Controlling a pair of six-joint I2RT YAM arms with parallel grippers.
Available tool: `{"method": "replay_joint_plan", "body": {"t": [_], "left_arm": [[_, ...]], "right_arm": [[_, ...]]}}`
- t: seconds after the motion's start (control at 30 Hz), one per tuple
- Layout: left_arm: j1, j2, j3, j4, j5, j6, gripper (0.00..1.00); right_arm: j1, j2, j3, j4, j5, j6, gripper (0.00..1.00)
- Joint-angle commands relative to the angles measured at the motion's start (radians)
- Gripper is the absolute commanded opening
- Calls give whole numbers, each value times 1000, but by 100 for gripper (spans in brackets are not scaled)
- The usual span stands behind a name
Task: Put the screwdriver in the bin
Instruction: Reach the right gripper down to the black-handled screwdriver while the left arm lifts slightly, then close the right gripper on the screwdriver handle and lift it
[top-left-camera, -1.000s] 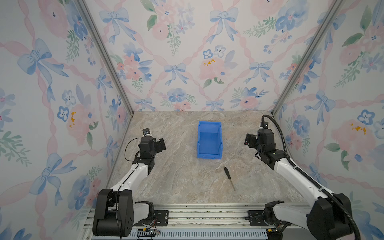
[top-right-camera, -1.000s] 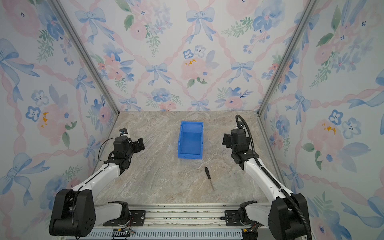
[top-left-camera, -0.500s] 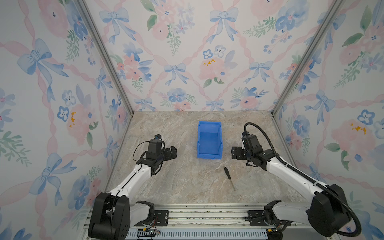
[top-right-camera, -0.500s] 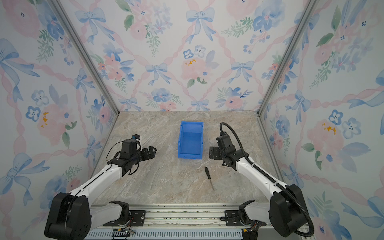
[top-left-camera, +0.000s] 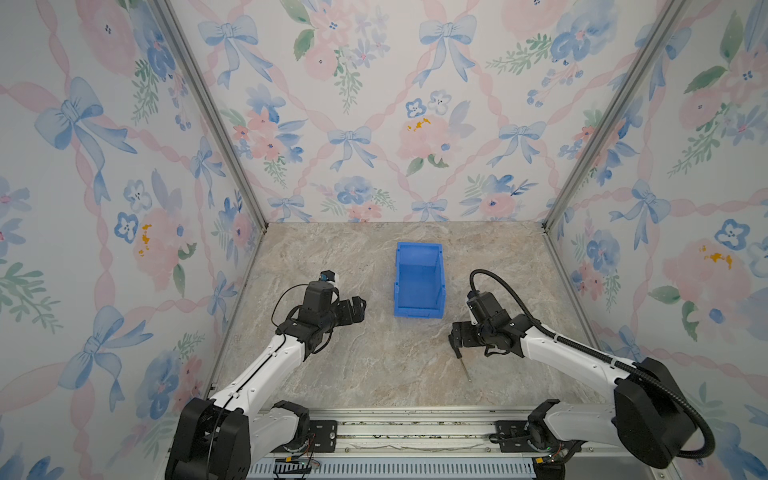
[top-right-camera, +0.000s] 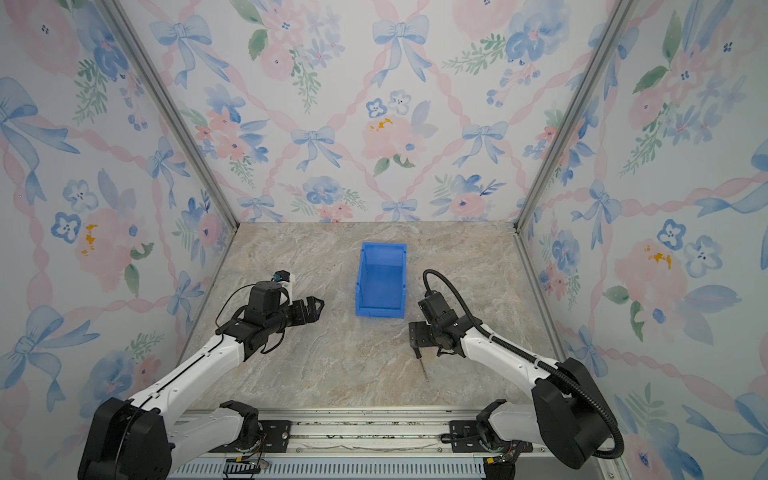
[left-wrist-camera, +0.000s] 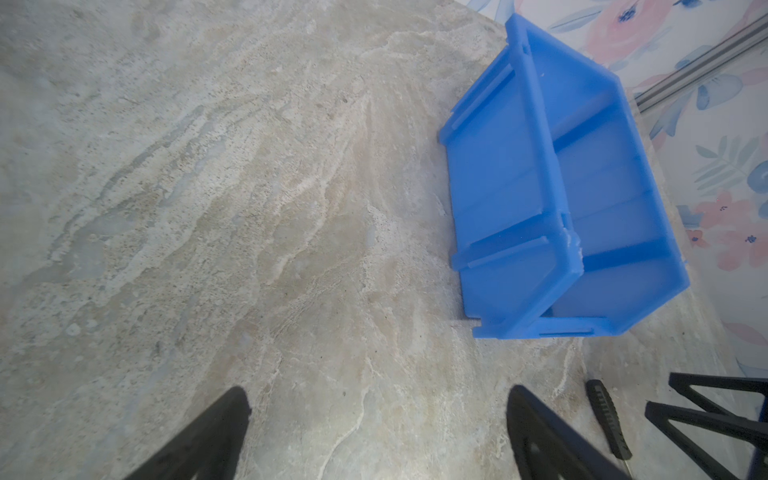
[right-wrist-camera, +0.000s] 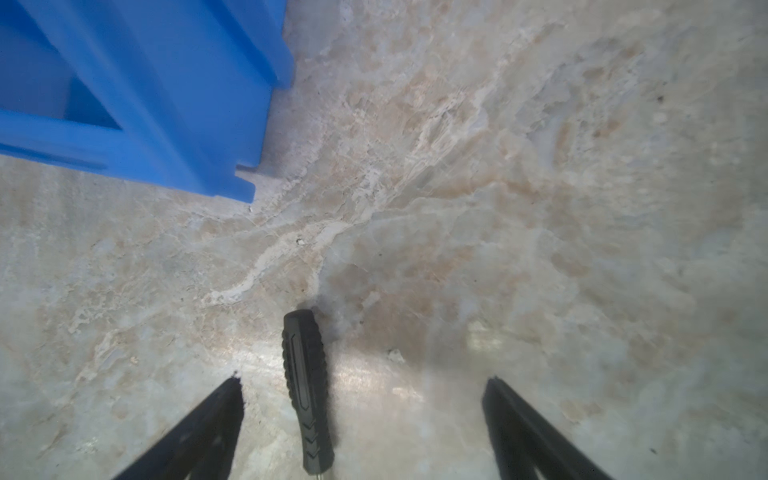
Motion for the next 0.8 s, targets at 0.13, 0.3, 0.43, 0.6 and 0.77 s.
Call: {"method": "replay_joint_plan", "body": {"t": [0.13, 0.3, 0.43, 0.6, 0.77], "left_arm": [[-12, -37, -41, -40, 3, -24, 97], [-15, -46, -56, -41, 10, -23, 97], [-14, -49, -59, -41, 8, -11, 97], [-14, -49, -57, -40, 6, -9, 97], [-13, -45, -56, -41, -3, -6, 97]], "right_arm": [[72, 87, -8, 40, -6, 29, 85], [91, 124, -1, 54, 7, 63, 71], [97, 145, 7, 56, 14, 67, 65], [94, 161, -4, 79, 18, 81, 57], [91, 185, -7, 91, 11, 94, 41]]}}
